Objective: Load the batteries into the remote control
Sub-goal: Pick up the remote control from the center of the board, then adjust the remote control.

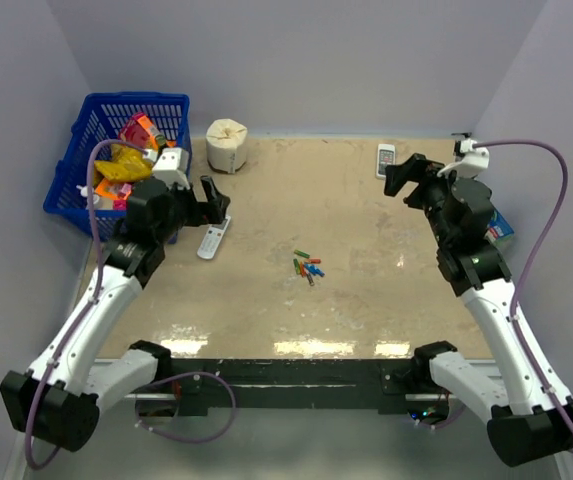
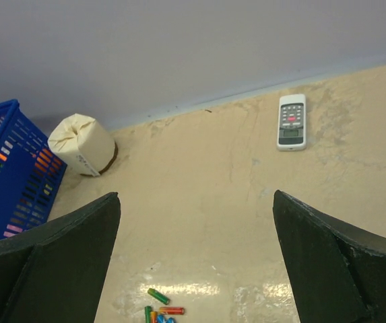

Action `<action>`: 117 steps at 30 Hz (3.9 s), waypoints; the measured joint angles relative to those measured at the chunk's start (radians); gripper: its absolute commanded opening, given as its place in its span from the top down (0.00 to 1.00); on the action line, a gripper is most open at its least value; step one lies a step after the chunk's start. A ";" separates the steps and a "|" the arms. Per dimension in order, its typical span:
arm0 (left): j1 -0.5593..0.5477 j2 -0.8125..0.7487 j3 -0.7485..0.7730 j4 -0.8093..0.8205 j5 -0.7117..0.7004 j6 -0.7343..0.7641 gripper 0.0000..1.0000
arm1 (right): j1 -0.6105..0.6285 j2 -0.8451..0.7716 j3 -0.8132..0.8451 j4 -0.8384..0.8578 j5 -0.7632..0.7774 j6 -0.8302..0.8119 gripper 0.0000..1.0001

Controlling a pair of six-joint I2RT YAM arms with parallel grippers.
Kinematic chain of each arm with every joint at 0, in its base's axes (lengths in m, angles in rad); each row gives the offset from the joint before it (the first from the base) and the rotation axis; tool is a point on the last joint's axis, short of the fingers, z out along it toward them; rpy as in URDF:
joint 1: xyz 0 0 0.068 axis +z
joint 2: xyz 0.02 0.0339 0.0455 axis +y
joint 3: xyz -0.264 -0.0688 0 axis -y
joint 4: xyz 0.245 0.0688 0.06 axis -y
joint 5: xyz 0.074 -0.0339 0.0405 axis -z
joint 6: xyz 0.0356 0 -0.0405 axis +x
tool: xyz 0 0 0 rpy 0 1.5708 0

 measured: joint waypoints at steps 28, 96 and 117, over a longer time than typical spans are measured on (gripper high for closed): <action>0.031 0.958 0.517 -0.423 -0.033 0.139 0.06 | 0.000 0.099 -0.019 0.008 -0.151 0.008 0.02; 0.022 0.349 -0.076 1.428 0.929 -0.827 0.99 | 0.209 0.145 -0.074 0.363 -0.982 -0.064 0.02; -0.027 0.327 -0.076 1.513 0.931 -0.979 1.00 | 0.344 0.247 -0.016 0.437 -0.994 -0.076 0.02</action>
